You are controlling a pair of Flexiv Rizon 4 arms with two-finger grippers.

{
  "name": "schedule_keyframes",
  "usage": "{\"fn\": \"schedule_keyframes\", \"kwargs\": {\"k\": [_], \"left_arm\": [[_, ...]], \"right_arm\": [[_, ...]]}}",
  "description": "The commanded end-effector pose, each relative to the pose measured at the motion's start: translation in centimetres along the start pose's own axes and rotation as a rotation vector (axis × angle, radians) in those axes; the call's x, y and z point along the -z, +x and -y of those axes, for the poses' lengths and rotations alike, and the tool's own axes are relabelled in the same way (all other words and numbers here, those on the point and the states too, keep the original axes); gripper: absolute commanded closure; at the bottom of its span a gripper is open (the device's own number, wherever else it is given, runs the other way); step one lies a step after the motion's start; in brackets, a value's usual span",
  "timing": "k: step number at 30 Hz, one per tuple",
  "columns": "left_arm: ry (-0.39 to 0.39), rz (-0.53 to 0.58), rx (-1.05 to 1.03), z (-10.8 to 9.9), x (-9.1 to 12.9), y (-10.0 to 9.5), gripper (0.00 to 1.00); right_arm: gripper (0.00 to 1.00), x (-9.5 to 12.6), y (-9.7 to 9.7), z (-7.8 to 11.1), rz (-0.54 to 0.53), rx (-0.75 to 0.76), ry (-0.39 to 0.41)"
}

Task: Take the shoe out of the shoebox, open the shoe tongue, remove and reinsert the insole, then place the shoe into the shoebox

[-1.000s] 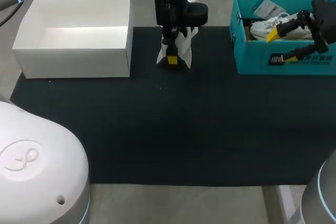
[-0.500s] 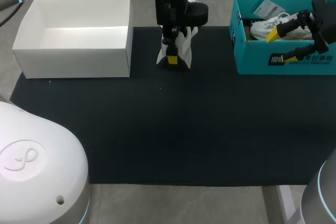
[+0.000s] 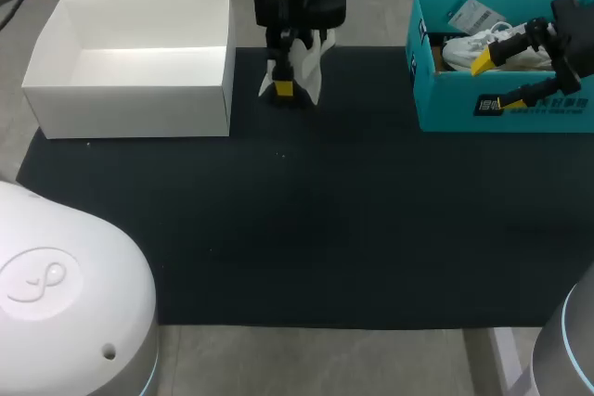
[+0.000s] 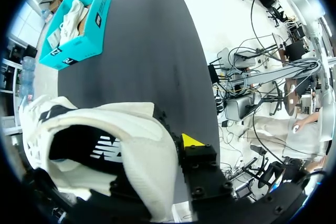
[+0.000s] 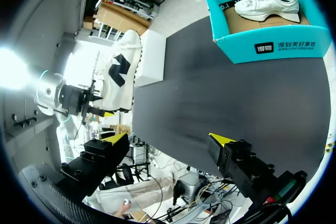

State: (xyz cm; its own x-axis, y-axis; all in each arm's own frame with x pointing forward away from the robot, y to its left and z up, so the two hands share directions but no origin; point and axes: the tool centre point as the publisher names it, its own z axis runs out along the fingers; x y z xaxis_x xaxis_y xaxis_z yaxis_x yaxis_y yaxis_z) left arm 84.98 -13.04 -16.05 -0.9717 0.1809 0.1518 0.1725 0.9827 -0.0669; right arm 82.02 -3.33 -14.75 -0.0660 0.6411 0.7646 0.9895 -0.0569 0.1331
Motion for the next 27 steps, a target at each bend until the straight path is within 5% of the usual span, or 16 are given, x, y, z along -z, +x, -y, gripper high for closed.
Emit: {"fn": "schedule_keyframes", "kwargs": {"k": [1, 16, 27], "left_arm": [[0.029, 0.006, 0.003, -4.0, 1.5, -0.8, 1.00], [-0.044, 0.003, 0.005, -16.7, 2.8, -5.8, 1.00], [-0.064, 0.048, 0.073, -24.2, 2.8, -7.6, 1.00]], "right_arm": [[0.00, -0.1, 0.0, 0.0, 0.002, -0.001, 0.000], [0.00, -0.1, 0.0, 0.0, 0.002, -0.001, 0.000], [0.00, -0.1, 0.0, 0.0, 0.002, -0.001, 0.000]]}}
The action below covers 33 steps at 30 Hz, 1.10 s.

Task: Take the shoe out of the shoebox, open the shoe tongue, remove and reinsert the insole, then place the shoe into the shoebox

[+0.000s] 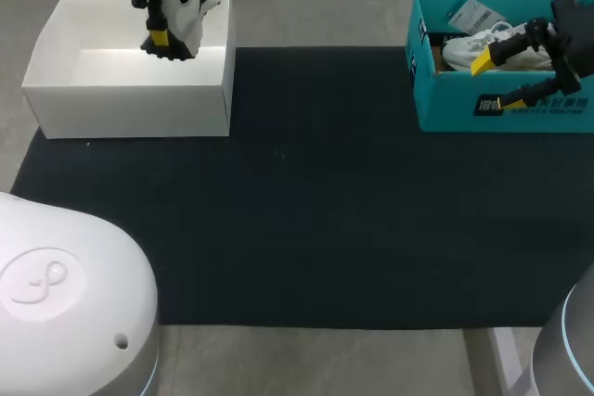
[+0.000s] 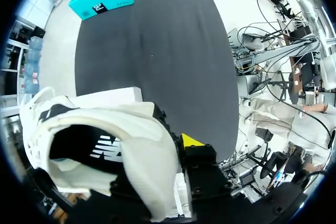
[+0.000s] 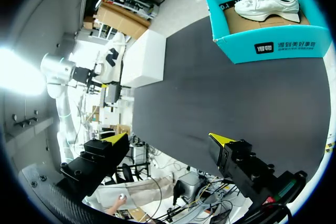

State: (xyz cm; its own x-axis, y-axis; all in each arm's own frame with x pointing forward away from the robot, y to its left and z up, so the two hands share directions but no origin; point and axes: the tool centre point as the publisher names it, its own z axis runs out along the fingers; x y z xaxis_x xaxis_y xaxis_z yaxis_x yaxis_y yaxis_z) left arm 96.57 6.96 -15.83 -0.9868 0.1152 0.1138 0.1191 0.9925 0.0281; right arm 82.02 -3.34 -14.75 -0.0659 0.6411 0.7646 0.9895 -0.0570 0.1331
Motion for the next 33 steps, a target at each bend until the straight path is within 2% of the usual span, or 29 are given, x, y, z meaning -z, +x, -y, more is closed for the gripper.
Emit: {"fn": "schedule_keyframes", "kwargs": {"k": [1, 9, 12, 17, 26, 33], "left_arm": [[0.025, -0.001, 0.014, -3.2, -0.5, -0.4, 1.00], [0.013, -0.014, 0.087, -9.4, -1.6, -2.5, 1.00], [-0.017, 0.000, 0.122, -11.5, -2.2, -3.1, 1.00], [-0.007, 0.005, 0.156, -14.7, -2.7, -3.8, 1.00], [-0.032, 0.036, 0.086, -19.0, -3.6, -4.4, 1.00], [0.009, 0.027, 0.072, -21.8, -4.4, -5.2, 1.00]], "right_arm": [[0.00, -0.1, 0.0, 0.0, 0.002, -0.001, 0.000], [0.00, -0.1, 0.0, 0.0, 0.002, -0.001, 0.000], [0.00, -0.1, 0.0, 0.0, 0.002, -0.001, 0.000], [0.00, -0.1, 0.0, 0.0, 0.002, -0.001, 0.000], [0.00, -0.1, 0.0, 0.0, 0.002, -0.001, 0.000], [0.00, -0.1, 0.0, 0.0, 0.002, -0.001, 0.000]]}}
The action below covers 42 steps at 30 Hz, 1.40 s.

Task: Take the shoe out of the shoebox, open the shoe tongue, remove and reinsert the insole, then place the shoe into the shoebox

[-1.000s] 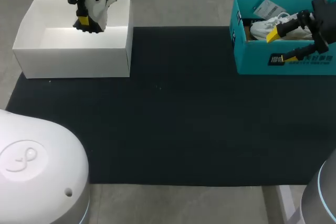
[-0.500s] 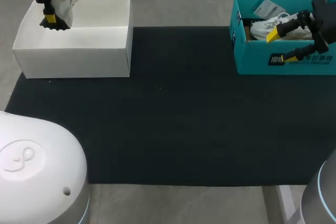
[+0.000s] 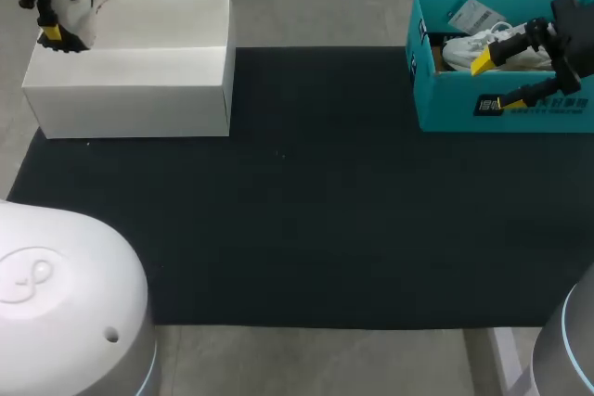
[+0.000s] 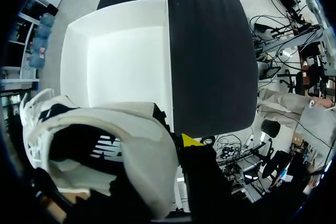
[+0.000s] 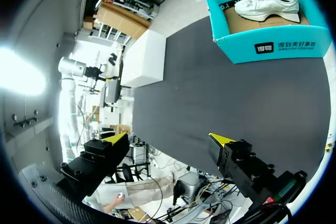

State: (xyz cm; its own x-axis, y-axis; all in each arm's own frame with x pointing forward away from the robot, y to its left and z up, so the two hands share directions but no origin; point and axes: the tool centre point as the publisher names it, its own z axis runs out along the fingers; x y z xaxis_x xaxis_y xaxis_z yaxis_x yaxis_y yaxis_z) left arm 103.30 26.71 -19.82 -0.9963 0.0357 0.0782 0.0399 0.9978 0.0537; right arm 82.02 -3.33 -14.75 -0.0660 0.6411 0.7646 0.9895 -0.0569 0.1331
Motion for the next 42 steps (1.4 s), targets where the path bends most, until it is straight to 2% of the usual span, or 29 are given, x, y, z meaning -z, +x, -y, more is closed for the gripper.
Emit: {"fn": "schedule_keyframes", "kwargs": {"k": [1, 8, 10, 29, 34, 38, 41, 42], "left_arm": [[0.030, -0.008, -0.016, -1.6, -0.5, -0.4, 1.00], [0.088, -0.043, -0.043, -3.7, -1.2, -0.3, 1.00], [0.073, -0.046, -0.020, -4.0, -1.3, -0.4, 1.00], [0.073, -0.046, -0.020, -4.0, -1.3, -0.4, 1.00], [0.132, -0.104, -0.513, -4.2, -0.5, 0.1, 1.00], [0.050, -0.161, -0.892, -4.7, -0.6, 0.2, 1.00], [-0.023, -0.135, -1.117, -5.2, -0.5, 0.0, 1.00], [-0.044, -0.086, -1.209, -5.6, -0.5, 0.1, 1.00]], "right_arm": [[0.00, -0.1, 0.0, 0.0, 0.002, -0.001, 0.000], [0.00, -0.1, 0.0, 0.0, 0.002, -0.001, 0.000], [0.00, -0.1, 0.0, 0.0, 0.002, -0.001, 0.000], [0.00, -0.1, 0.0, 0.0, 0.002, -0.001, 0.000], [0.00, -0.1, 0.0, 0.0, 0.002, -0.001, 0.000], [0.00, -0.1, 0.0, 0.0, 0.002, -0.001, 0.000], [0.00, -0.1, 0.0, 0.0, 0.002, -0.001, 0.000], [0.00, -0.1, 0.0, 0.0, 0.002, -0.001, 0.000]]}}
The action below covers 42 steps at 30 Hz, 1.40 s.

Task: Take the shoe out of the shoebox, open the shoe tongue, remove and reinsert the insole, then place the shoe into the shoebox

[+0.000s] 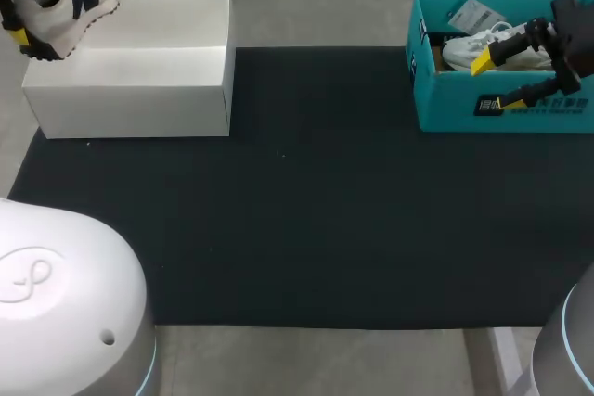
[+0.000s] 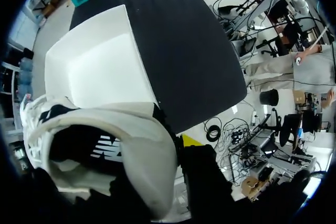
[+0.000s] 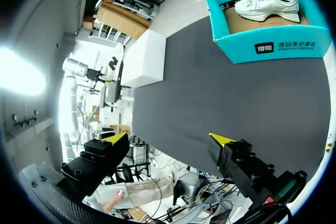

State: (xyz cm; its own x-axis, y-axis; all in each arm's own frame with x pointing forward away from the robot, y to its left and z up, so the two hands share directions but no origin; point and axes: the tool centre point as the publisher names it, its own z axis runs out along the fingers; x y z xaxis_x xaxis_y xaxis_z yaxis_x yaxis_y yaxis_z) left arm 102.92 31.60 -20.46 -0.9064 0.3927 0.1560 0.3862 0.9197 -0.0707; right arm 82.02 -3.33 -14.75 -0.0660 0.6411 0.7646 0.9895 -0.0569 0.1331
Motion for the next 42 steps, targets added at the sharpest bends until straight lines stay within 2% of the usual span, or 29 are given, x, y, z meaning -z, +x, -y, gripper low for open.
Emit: {"fn": "schedule_keyframes", "kwargs": {"k": [1, 4, 6, 11, 36, 42], "left_arm": [[-0.151, -0.073, -0.906, -1.2, 0.6, -0.1, 1.00], [-0.234, -0.059, -1.092, -1.9, 1.0, -0.2, 1.00], [-0.262, -0.041, -1.198, -2.1, 1.4, -0.2, 1.00], [-0.250, -0.028, -1.347, -2.6, 1.7, -1.0, 1.00], [-0.250, -0.028, -1.347, -2.6, 1.7, -1.0, 1.00], [-0.257, -0.005, -1.268, -2.4, 0.6, -3.0, 1.00]], "right_arm": [[0.00, -0.1, 0.0, 0.0, 0.002, -0.001, 0.000], [0.00, -0.1, 0.0, 0.0, 0.002, -0.001, 0.000], [0.00, -0.1, 0.0, 0.0, 0.002, -0.001, 0.000], [0.00, -0.1, 0.0, 0.0, 0.002, -0.001, 0.000], [0.00, -0.1, 0.0, 0.0, 0.002, -0.001, 0.000], [0.00, -0.1, 0.0, 0.0, 0.002, -0.001, 0.000]]}}
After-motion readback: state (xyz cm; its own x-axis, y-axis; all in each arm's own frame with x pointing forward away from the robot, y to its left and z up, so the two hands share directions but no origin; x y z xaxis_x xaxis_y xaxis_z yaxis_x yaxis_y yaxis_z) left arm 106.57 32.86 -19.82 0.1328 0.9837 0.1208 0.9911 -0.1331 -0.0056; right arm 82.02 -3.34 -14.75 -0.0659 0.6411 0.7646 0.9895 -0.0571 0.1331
